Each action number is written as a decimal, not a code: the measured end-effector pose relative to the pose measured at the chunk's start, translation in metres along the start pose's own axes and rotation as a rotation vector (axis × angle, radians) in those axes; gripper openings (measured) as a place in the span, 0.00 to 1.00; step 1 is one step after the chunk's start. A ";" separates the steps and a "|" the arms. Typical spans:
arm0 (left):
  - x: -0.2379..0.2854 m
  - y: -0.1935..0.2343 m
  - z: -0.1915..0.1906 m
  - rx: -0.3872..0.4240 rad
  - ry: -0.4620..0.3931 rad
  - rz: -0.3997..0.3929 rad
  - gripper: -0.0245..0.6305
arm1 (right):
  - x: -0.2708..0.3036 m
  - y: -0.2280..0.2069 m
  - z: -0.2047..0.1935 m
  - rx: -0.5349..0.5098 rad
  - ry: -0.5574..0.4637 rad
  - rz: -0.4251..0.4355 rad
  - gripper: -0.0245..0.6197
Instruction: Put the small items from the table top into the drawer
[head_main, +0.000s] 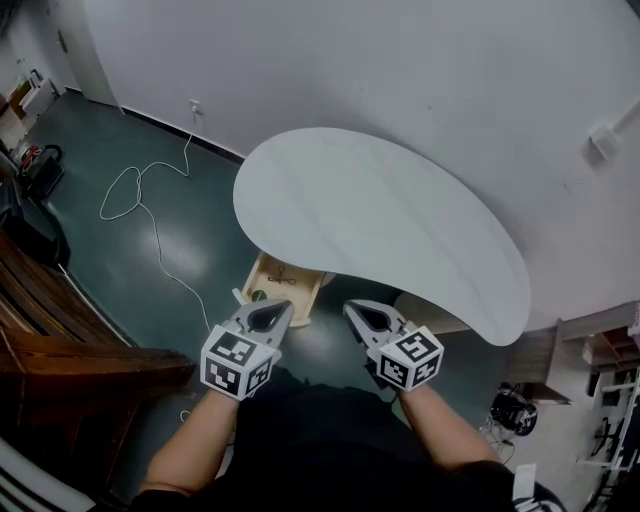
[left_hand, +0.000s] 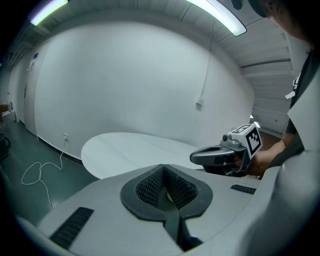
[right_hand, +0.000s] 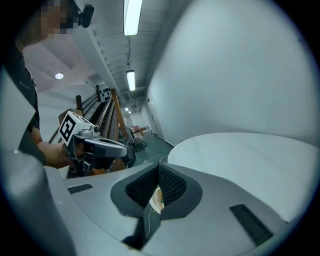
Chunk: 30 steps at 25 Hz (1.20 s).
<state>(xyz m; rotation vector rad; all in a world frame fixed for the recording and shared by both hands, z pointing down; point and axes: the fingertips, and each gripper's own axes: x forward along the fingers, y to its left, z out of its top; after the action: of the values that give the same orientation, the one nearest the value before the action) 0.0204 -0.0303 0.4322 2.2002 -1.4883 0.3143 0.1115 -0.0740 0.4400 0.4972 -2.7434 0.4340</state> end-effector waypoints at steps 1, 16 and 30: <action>-0.002 -0.009 -0.006 -0.002 0.002 0.007 0.06 | -0.008 0.002 -0.007 0.001 0.003 0.007 0.05; -0.045 -0.118 -0.072 -0.045 0.018 0.112 0.06 | -0.108 0.034 -0.070 0.017 -0.005 0.063 0.05; -0.079 -0.111 -0.060 0.003 0.014 0.086 0.06 | -0.111 0.070 -0.041 -0.033 -0.036 0.028 0.05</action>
<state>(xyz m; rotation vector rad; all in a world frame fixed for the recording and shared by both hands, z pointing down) 0.0962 0.0977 0.4230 2.1356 -1.5793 0.3594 0.1937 0.0349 0.4210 0.4633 -2.7901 0.3897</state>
